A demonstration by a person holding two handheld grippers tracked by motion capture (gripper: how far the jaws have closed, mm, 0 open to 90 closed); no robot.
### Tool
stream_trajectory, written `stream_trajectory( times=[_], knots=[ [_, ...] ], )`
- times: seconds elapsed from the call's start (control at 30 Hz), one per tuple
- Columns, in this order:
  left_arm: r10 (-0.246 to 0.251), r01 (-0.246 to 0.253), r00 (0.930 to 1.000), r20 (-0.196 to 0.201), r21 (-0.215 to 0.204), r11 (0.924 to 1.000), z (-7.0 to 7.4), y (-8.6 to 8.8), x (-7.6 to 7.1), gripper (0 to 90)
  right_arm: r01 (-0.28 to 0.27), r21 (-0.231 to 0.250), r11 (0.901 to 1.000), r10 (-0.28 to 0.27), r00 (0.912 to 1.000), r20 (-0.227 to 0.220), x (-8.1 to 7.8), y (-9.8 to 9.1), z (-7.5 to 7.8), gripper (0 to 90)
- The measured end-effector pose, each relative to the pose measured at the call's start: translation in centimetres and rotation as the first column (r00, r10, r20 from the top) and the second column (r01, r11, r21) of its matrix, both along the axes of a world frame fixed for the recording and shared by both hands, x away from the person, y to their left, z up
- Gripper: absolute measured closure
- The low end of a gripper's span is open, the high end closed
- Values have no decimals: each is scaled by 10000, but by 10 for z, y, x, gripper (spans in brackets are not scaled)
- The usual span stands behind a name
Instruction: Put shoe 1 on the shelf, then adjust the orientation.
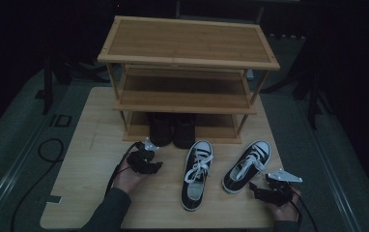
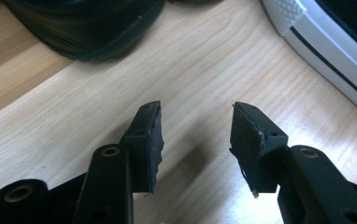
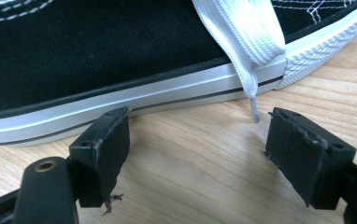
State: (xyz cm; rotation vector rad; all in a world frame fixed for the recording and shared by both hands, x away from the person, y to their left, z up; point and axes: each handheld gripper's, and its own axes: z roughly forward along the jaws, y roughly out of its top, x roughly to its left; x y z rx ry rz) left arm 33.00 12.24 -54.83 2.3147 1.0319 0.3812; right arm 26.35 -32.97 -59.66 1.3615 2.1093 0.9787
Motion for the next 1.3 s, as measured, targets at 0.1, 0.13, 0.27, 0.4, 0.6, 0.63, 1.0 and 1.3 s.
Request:
stream_trajectory(
  times=[0.1,0.13,0.27,0.4,0.6,0.63,1.0,1.3],
  knots=[
    [-322,322,9994,-103,-40,9995,0,-5,-5,543,1,1,10000,-1,10000,-1,0,0,0,214],
    [-322,322,9994,-103,-40,9995,0,-5,-5,544,1,1,10000,-1,10000,-1,0,0,0,214],
    [-612,611,9980,-185,-44,9981,0,-9,-10,542,-2,6,10000,2,10000,0,0,0,0,214],
    [-837,831,9959,-331,-197,9964,-2,-14,-13,557,-4,8,10000,4,10000,2,0,0,0,214],
    [-1272,1263,9911,-404,-241,9917,-3,-24,-18,591,-2,6,10000,2,10000,1,0,0,0,214],
    [-1324,1311,9903,-411,-316,9909,-3,-25,-19,602,-3,8,10000,3,10000,2,0,0,0,214],
    [-2116,2106,9764,-421,-277,9772,-7,-45,-28,734,-1,6,10000,1,10000,-1,0,0,0,214],
    [-2710,2700,9616,-432,-279,9625,-10,-60,-32,828,0,5,10000,0,10000,2,0,0,0,214]
  ],
)
